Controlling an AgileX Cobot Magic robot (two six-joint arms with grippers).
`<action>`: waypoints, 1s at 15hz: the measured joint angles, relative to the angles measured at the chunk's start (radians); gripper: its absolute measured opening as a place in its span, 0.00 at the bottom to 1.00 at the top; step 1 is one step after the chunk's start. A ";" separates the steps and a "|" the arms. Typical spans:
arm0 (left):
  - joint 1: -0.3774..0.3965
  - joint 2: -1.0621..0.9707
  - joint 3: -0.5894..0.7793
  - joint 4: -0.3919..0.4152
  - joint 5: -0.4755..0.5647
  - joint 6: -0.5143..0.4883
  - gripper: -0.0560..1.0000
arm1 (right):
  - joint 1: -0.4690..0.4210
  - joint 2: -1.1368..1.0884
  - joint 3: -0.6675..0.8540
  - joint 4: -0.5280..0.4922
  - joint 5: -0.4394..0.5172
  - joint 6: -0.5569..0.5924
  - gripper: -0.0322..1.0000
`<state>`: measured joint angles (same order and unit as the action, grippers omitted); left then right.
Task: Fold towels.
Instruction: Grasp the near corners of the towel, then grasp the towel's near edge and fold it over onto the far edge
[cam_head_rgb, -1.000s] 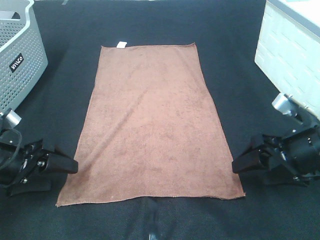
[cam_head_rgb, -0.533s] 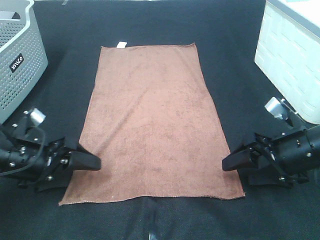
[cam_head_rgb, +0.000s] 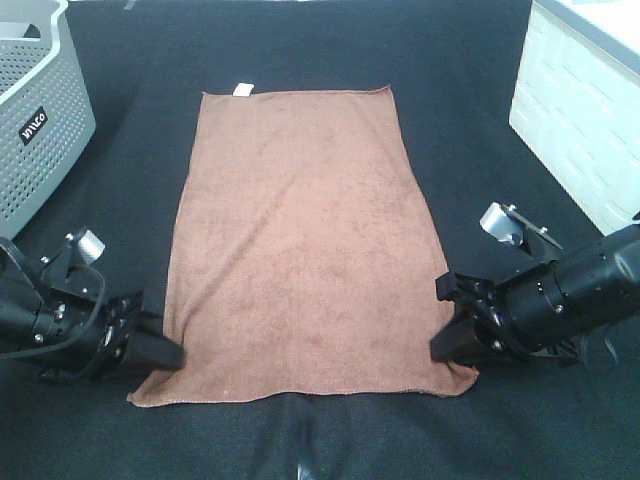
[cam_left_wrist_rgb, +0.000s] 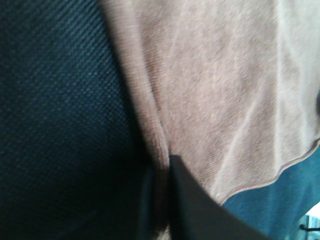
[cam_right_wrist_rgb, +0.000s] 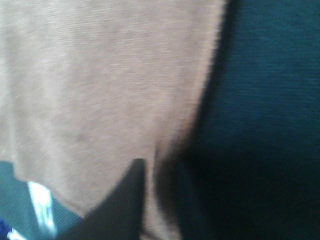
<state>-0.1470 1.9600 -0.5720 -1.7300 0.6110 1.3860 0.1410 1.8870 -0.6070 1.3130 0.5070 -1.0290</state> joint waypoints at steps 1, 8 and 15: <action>0.000 0.000 0.000 0.008 -0.003 0.012 0.06 | 0.000 0.005 0.000 -0.001 -0.010 0.036 0.04; 0.000 -0.077 0.002 0.239 -0.004 -0.131 0.05 | 0.001 -0.039 0.001 -0.081 0.020 0.137 0.03; 0.000 -0.320 0.051 0.607 -0.007 -0.469 0.05 | 0.002 -0.294 0.092 -0.353 0.093 0.412 0.03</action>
<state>-0.1470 1.6400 -0.5210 -1.1230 0.6040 0.9170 0.1430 1.5930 -0.5150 0.9600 0.6000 -0.6170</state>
